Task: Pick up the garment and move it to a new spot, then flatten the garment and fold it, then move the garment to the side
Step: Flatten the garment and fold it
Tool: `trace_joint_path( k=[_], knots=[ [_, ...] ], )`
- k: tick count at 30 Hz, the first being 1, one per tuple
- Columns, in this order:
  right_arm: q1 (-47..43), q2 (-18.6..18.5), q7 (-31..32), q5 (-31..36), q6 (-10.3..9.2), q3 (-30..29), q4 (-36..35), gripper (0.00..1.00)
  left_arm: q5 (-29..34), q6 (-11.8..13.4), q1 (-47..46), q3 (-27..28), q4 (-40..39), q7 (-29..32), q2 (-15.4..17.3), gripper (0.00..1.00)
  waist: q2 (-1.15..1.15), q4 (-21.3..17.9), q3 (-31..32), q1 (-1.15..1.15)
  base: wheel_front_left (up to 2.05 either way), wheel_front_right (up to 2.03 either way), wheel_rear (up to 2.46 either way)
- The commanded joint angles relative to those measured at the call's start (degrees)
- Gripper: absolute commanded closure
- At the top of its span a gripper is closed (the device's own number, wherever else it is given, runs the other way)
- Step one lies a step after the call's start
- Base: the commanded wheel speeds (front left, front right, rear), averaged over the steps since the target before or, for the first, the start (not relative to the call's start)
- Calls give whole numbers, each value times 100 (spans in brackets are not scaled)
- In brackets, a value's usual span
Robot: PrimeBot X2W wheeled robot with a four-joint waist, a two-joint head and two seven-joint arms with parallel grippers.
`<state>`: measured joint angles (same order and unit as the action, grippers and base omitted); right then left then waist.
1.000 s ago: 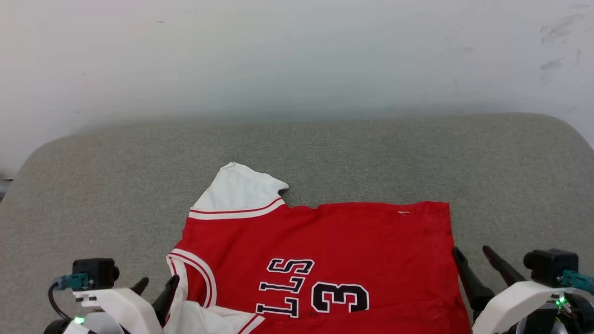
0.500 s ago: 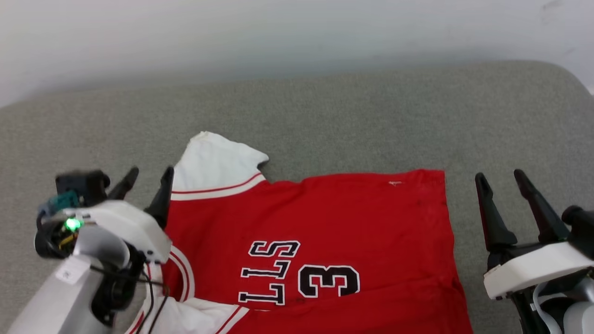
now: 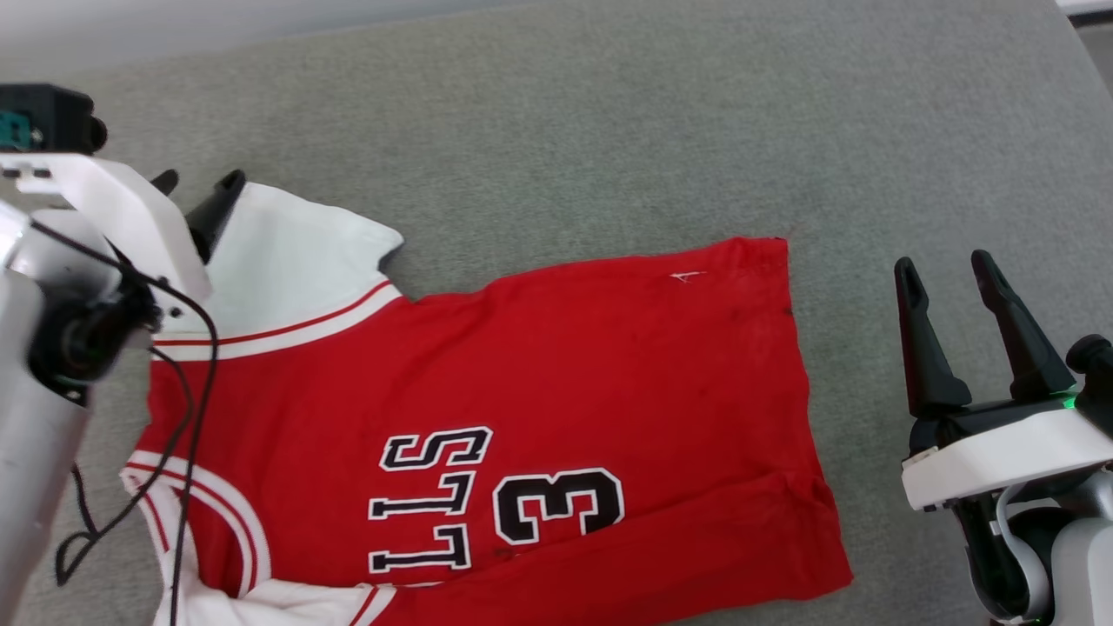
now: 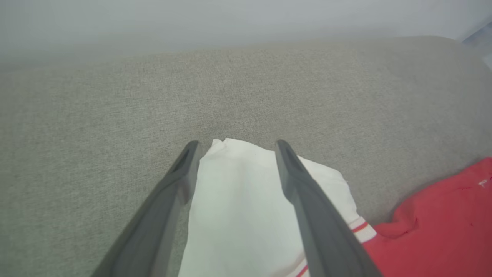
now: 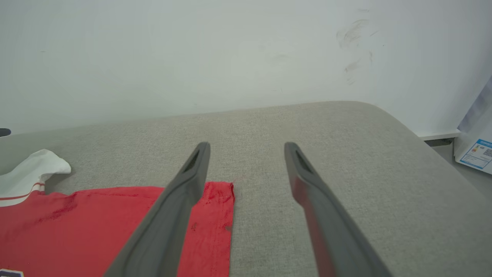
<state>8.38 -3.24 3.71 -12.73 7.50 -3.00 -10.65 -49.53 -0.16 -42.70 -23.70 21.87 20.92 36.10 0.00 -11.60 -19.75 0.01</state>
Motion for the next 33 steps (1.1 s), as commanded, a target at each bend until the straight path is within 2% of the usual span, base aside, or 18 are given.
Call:
trace_joint_path(
  k=[1,4,8,14,18,19,20,22,27,33],
  knots=[
    [101,34,-46,-67,-2,22,38,0,-94,-71,-161,-30,143,312,105,0,0,-194,-174,-1,0,0,0],
    [125,40,-108,-116,-2,69,109,0,-282,-168,-457,-92,453,1064,278,0,0,-319,-275,-1,0,0,0],
    [145,41,-218,-272,-2,120,232,0,-494,-129,-672,-154,721,1929,456,0,0,-457,-399,-1,0,0,0],
    [188,41,-320,-480,-2,187,436,0,-590,-20,-759,-283,888,2589,548,0,0,-570,-598,-1,0,0,0],
    [252,39,-336,-587,-2,226,570,0,-582,11,-585,-561,948,3085,455,0,0,-599,-686,-1,0,0,0],
    [266,39,-347,-610,-2,224,598,0,-610,24,-527,-621,959,3197,400,55,0,-599,-698,-1,0,0,0],
    [269,40,-347,-663,-2,229,627,0,-632,45,-481,-669,969,3283,355,68,0,-600,-712,-1,0,0,0],
    [301,40,-343,-697,-2,241,673,0,-664,69,-421,-738,981,3380,269,100,0,-604,-739,-1,0,0,0],
    [342,40,-218,-826,-2,290,815,0,-627,122,-381,-766,1005,3285,213,100,0,-605,-750,-1,0,0,0],
    [529,36,337,-1237,-2,209,1288,0,-587,2,-478,-640,965,2936,262,100,0,-533,-515,-1,0,0,0]
  ],
)
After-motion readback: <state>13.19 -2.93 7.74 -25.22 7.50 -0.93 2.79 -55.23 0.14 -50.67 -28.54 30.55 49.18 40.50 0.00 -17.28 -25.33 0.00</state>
